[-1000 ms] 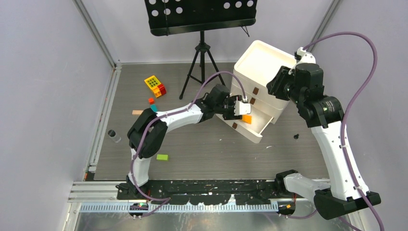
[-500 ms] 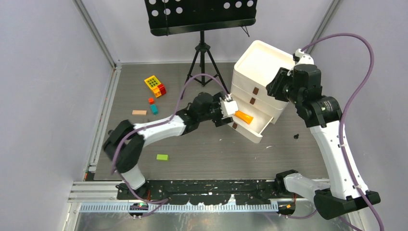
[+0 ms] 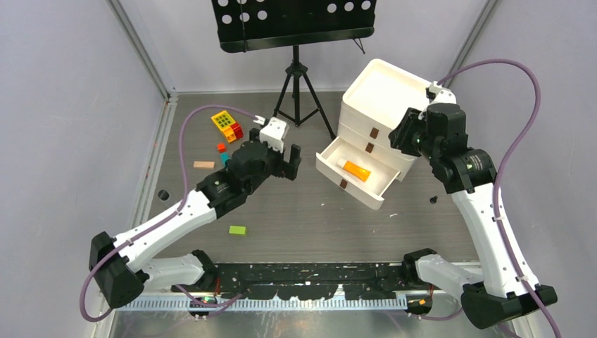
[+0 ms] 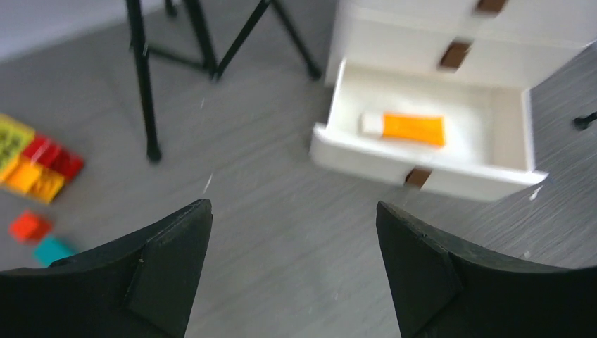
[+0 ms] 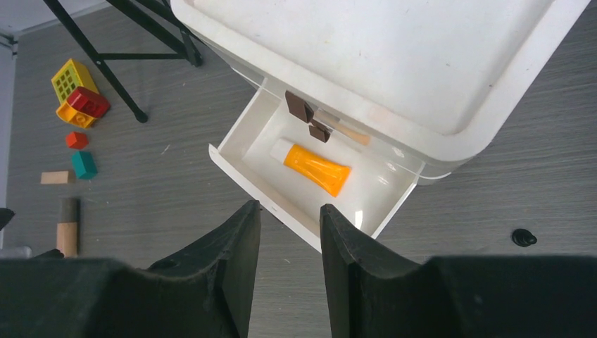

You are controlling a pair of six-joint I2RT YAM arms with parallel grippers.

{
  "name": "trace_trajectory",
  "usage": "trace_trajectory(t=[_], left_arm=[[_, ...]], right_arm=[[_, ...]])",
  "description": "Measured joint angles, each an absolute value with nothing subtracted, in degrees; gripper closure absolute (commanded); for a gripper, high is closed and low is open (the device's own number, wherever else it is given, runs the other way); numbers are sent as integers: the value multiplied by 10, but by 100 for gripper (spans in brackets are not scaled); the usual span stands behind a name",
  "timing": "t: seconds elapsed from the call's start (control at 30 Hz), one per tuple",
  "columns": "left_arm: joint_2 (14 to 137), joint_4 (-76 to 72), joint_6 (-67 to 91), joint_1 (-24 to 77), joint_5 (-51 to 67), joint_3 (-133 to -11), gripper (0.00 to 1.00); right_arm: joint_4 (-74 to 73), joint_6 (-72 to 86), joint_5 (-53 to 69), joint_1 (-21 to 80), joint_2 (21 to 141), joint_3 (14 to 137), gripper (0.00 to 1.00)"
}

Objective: Organize the makeup
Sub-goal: Close the drawer in the storage box.

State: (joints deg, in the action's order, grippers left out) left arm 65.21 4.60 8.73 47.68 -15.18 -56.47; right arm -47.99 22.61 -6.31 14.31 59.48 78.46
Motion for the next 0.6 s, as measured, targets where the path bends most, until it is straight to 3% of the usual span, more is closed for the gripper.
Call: trace_trajectory(t=[0.27,0.43,0.6], left_arm=[[573,245,223,477,-273,-496,1],[513,312,314,477,-359,-462,0],[548,349,373,477,-430,-473,0]], right_arm=[[-467,227,-58,143,597,761,58],[-453,231,-46,143,615,762,58],[-450,233,-48,143,648,764,58]])
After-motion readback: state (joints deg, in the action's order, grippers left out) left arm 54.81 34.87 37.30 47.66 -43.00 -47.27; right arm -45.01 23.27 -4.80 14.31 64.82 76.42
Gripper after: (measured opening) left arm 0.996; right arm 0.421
